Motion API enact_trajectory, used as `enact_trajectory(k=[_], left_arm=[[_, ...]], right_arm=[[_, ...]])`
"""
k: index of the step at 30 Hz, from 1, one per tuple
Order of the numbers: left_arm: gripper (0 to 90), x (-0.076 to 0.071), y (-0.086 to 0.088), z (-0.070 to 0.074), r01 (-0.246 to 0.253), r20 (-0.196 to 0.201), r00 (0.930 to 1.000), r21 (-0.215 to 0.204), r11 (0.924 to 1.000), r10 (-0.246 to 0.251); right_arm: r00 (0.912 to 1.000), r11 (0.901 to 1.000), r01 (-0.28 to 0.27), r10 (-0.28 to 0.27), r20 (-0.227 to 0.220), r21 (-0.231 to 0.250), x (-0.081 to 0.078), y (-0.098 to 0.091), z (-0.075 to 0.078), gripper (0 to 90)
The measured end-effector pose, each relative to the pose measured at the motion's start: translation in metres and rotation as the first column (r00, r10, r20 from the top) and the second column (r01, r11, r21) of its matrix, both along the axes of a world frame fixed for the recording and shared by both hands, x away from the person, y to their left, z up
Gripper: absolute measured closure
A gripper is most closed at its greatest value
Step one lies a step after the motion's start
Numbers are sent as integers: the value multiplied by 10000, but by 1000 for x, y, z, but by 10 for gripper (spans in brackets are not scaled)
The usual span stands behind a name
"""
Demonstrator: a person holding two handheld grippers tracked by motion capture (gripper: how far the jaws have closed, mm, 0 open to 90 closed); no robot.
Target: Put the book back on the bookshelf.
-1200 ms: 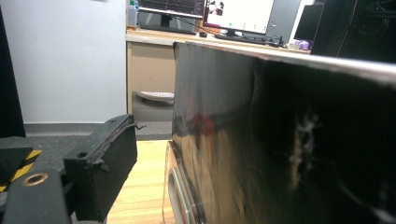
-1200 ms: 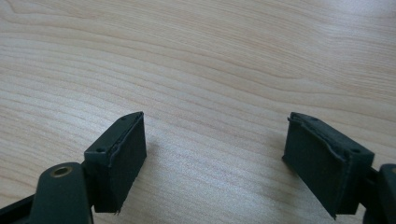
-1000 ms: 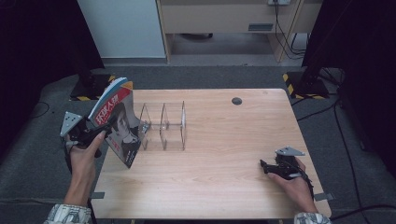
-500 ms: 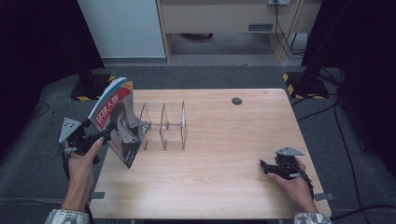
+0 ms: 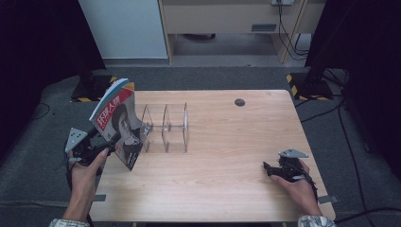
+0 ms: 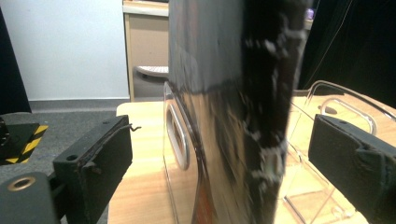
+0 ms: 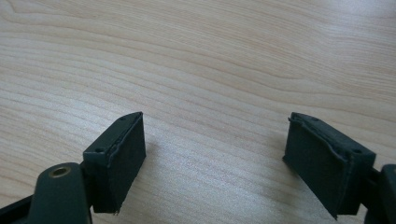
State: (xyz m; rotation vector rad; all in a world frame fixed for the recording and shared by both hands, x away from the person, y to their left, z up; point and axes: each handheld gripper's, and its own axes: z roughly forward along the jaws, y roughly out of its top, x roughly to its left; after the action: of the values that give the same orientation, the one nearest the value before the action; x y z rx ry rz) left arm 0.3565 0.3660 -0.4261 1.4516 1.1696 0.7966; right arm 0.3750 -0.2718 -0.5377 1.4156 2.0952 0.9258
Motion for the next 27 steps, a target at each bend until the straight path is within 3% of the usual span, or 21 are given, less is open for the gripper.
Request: enact_trajectory(k=[16,18,27], left_arm=[[58,-19,-3,-16,409,-612,9974,487,9980,-379],[76,-19,-4,-20,414,-852,9957,652,9970,-357],[68,-22,-8,-30,577,-1133,9923,680,9960,-497]], right_arm=[[10000,10000,-4,4,4,-4,0,0,0,205],[10000,10000,-4,4,4,-4,0,0,0,205],[10000,10000,0,0,-5,7,0,0,0,203]])
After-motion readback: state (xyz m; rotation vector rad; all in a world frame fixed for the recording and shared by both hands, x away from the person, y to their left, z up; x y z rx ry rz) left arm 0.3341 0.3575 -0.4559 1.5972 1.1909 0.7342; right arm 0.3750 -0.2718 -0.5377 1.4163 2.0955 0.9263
